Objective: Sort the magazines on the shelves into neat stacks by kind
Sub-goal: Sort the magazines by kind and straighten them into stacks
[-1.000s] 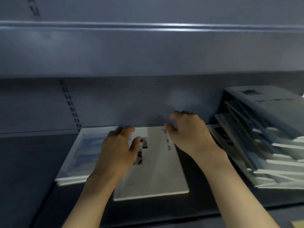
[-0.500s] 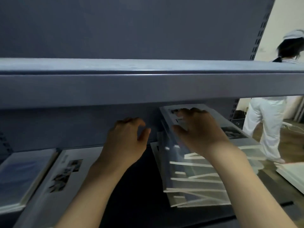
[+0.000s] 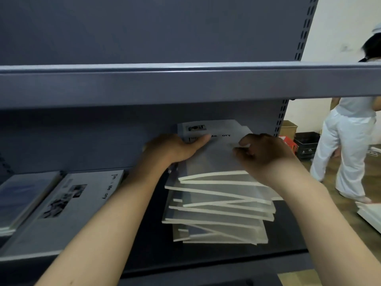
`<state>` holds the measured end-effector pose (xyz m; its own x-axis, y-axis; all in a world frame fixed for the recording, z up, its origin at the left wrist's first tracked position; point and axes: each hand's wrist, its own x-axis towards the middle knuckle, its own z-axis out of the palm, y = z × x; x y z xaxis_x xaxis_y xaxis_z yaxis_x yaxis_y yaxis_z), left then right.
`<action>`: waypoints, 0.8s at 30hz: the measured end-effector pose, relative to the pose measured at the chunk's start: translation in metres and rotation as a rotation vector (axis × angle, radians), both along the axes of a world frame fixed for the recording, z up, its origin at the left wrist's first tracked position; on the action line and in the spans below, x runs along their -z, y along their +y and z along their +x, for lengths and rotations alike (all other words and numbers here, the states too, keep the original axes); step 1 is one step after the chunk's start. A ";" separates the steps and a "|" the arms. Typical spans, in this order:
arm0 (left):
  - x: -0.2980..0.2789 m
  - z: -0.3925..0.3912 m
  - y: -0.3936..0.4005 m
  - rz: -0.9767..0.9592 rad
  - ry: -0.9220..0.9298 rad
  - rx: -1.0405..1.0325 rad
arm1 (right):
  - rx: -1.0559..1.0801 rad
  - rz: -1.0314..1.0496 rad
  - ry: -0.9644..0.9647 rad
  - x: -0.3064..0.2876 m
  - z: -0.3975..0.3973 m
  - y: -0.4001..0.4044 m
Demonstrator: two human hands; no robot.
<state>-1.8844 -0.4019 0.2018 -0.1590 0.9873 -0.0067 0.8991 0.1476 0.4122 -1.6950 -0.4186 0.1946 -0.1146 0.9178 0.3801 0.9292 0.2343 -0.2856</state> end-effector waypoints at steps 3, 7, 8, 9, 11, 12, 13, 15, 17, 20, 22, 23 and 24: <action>0.001 0.004 0.008 -0.023 -0.023 0.006 | 0.000 -0.010 0.004 0.001 0.011 0.005; -0.002 0.008 0.008 -0.047 -0.132 -0.005 | -0.010 -0.036 0.045 0.004 0.018 0.015; -0.002 0.008 0.008 -0.034 -0.182 0.008 | -0.014 -0.038 0.060 0.004 0.019 0.017; -0.003 0.006 0.009 -0.018 -0.230 0.026 | -0.018 -0.040 0.067 0.004 0.021 0.019; -0.005 -0.001 0.009 0.005 -0.303 0.062 | -0.016 -0.044 0.053 0.004 0.026 0.023; -0.006 -0.005 0.009 0.002 -0.327 0.076 | -0.012 -0.044 0.036 0.004 0.029 0.026; -0.007 -0.010 0.009 -0.009 -0.332 0.074 | -0.011 -0.046 0.018 0.004 0.031 0.029; -0.008 -0.019 0.006 -0.029 -0.301 0.055 | 0.006 -0.045 -0.001 0.006 0.035 0.038; -0.007 -0.030 0.002 -0.022 -0.294 0.036 | 0.033 -0.054 0.019 0.006 0.035 0.045; -0.003 -0.045 -0.008 0.022 -0.379 0.035 | 0.048 -0.065 0.040 0.003 0.033 0.054; -0.001 -0.051 -0.017 0.035 -0.435 0.033 | 0.047 -0.075 0.049 0.001 0.030 0.060; 0.000 -0.053 -0.021 0.042 -0.451 0.030 | 0.050 -0.083 0.052 0.000 0.029 0.062; 0.002 -0.056 -0.024 0.050 -0.461 0.029 | 0.054 -0.086 0.048 -0.002 0.027 0.063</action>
<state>-1.9404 -0.4255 0.2001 -0.1232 0.9921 -0.0229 0.6235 0.0954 0.7760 -1.6682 -0.3553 0.1965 -0.0476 0.9517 0.3034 0.9244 0.1571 -0.3475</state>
